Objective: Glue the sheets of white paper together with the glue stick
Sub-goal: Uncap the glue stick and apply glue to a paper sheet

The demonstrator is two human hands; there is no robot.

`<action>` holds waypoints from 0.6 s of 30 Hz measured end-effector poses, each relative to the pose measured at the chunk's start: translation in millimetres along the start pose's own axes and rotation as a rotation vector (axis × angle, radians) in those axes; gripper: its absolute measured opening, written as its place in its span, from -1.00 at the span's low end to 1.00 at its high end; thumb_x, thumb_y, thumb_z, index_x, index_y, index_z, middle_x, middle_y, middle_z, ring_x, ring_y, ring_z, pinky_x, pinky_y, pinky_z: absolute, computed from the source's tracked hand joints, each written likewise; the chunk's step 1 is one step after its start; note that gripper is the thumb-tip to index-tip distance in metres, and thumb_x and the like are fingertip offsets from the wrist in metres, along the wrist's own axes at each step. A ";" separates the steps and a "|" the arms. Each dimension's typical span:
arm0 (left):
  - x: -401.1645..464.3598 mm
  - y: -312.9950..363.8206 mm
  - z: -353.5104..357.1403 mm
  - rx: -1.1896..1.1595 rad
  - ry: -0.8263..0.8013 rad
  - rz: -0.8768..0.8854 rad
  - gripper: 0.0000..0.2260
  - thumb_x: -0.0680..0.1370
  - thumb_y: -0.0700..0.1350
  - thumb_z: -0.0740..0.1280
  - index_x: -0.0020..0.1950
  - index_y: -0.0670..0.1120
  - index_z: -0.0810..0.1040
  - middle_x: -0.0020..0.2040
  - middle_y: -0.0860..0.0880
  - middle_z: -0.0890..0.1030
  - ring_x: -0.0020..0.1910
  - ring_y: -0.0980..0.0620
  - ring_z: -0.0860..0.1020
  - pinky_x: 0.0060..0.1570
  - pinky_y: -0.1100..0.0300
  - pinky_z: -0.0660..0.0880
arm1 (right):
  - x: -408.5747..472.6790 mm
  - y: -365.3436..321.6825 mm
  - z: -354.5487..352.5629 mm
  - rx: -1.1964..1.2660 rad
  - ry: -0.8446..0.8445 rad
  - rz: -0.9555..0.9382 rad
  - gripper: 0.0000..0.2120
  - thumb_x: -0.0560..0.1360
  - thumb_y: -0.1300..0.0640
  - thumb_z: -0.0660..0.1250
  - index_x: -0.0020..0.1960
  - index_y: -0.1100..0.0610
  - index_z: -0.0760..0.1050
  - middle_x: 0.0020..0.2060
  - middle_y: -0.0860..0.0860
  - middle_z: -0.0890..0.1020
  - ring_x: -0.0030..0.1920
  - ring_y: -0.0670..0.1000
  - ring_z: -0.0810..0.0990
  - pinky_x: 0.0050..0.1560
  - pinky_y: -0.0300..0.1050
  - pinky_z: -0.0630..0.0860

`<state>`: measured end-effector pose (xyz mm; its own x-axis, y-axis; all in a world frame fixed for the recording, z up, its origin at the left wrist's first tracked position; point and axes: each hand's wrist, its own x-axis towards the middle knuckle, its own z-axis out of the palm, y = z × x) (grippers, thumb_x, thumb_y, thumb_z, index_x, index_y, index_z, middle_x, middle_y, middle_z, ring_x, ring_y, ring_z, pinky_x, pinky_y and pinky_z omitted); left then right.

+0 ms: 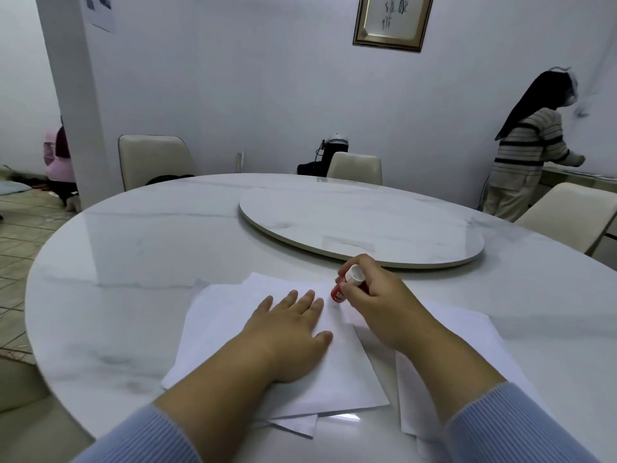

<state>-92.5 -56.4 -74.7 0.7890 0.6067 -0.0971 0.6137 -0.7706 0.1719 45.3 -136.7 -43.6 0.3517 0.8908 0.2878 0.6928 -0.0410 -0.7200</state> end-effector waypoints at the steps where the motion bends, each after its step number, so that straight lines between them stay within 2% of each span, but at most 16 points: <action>1: 0.0 -0.3 0.0 0.001 -0.005 0.001 -0.46 0.60 0.14 -0.09 0.55 0.07 -0.15 0.57 0.11 -0.17 0.54 0.11 -0.20 0.51 0.00 -0.21 | -6.1 -2.6 -4.2 -0.002 -0.004 -0.006 -0.93 0.53 0.12 0.20 -0.05 0.00 0.45 -0.22 -0.12 0.66 -0.25 -0.15 0.56 -0.17 -0.12 0.48; 3: 0.3 -0.7 -0.5 0.000 -0.013 0.003 -0.46 0.60 0.14 -0.09 0.55 0.07 -0.15 0.57 0.11 -0.18 0.54 0.11 -0.20 0.51 0.00 -0.21 | -20.7 -7.8 -11.9 0.019 -0.010 -0.019 -0.94 0.50 0.14 0.22 -0.09 0.03 0.47 -0.31 -0.15 0.63 -0.36 -0.18 0.49 -0.24 -0.17 0.42; 7: -0.1 -0.1 -1.2 0.003 -0.016 0.003 -0.46 0.60 0.14 -0.09 0.55 0.06 -0.16 0.57 0.10 -0.18 0.54 0.10 -0.20 0.51 0.00 -0.21 | -49.1 -15.7 -22.2 0.141 -0.052 -0.054 -0.89 0.28 0.09 0.25 -0.25 0.05 0.52 -0.30 0.06 0.67 -0.24 0.05 0.63 -0.19 0.01 0.56; 8: -0.1 0.3 -1.6 0.007 -0.021 0.002 -0.46 0.61 0.14 -0.09 0.55 0.05 -0.17 0.57 0.10 -0.19 0.54 0.10 -0.20 0.51 0.00 -0.21 | -53.6 -15.4 -24.0 0.184 -0.080 -0.049 -0.89 0.25 0.11 0.23 -0.29 0.06 0.53 -0.32 0.10 0.67 -0.26 0.06 0.64 -0.27 -0.07 0.57; 10: -0.1 0.8 -4.1 0.012 -0.042 0.008 -0.46 0.61 0.13 -0.08 0.55 0.05 -0.17 0.57 0.09 -0.19 0.54 0.09 -0.20 0.51 -0.01 -0.21 | -58.4 -15.0 -27.8 0.332 -0.147 -0.008 -0.87 0.25 0.21 0.20 -0.34 0.11 0.52 -0.36 0.18 0.65 -0.33 0.04 0.63 -0.40 -0.29 0.46; 11: 0.2 0.3 -7.4 0.015 -0.071 0.019 -0.46 0.61 0.12 -0.06 0.55 0.05 -0.17 0.57 0.09 -0.19 0.54 0.08 -0.20 0.51 -0.01 -0.21 | -59.1 -15.0 -30.1 0.420 -0.150 0.008 -0.86 0.25 0.24 0.18 -0.34 0.13 0.52 -0.38 0.21 0.63 -0.36 0.05 0.61 -0.45 -0.32 0.42; 13: -1.4 -3.3 -21.1 0.031 -0.178 0.081 -0.46 0.62 0.07 0.02 0.55 0.09 -0.13 0.56 0.12 -0.18 0.54 0.07 -0.21 0.51 -0.01 -0.19 | -55.9 -10.3 -35.2 0.565 -0.010 0.006 -0.84 0.25 0.25 0.16 -0.36 0.13 0.51 -0.41 0.20 0.63 -0.37 0.08 0.56 -0.48 -0.28 0.36; 15: -7.0 -8.6 -39.7 0.024 -0.291 0.159 -0.46 0.60 -0.06 0.14 0.52 0.20 0.00 0.55 0.22 -0.13 0.53 0.11 -0.19 0.51 0.00 -0.12 | -51.9 -4.5 -39.9 0.642 0.238 0.004 -0.84 0.31 0.23 0.16 -0.35 0.12 0.50 -0.44 0.12 0.63 -0.36 0.04 0.53 -0.45 -0.22 0.36; 16: -9.5 -9.6 -47.1 -0.013 -0.300 0.185 -0.46 0.59 -0.12 0.16 0.49 0.25 0.08 0.54 0.28 -0.08 0.53 0.16 -0.14 0.50 0.05 -0.07 | -50.4 -2.3 -41.6 0.648 0.355 0.017 -0.83 0.37 0.25 0.16 -0.32 0.13 0.49 -0.45 0.09 0.63 -0.39 -0.02 0.51 -0.42 -0.19 0.35; 18: -11.6 -5.1 -48.9 -0.128 -0.175 0.180 -0.52 0.61 -0.12 0.15 0.47 0.25 0.16 0.53 0.28 0.01 0.52 0.21 -0.06 0.48 0.14 -0.04 | -48.9 -0.2 -41.7 0.617 0.526 0.070 -0.80 0.47 0.31 0.13 -0.25 0.17 0.48 -0.46 0.05 0.63 -0.46 -0.14 0.48 -0.39 -0.17 0.35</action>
<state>-106.3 -49.9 -26.5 0.8848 0.4109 -0.2196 0.4634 -0.8253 0.3227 54.2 -199.1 -31.1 0.7375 0.5600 0.3775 0.2404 0.3046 -0.9216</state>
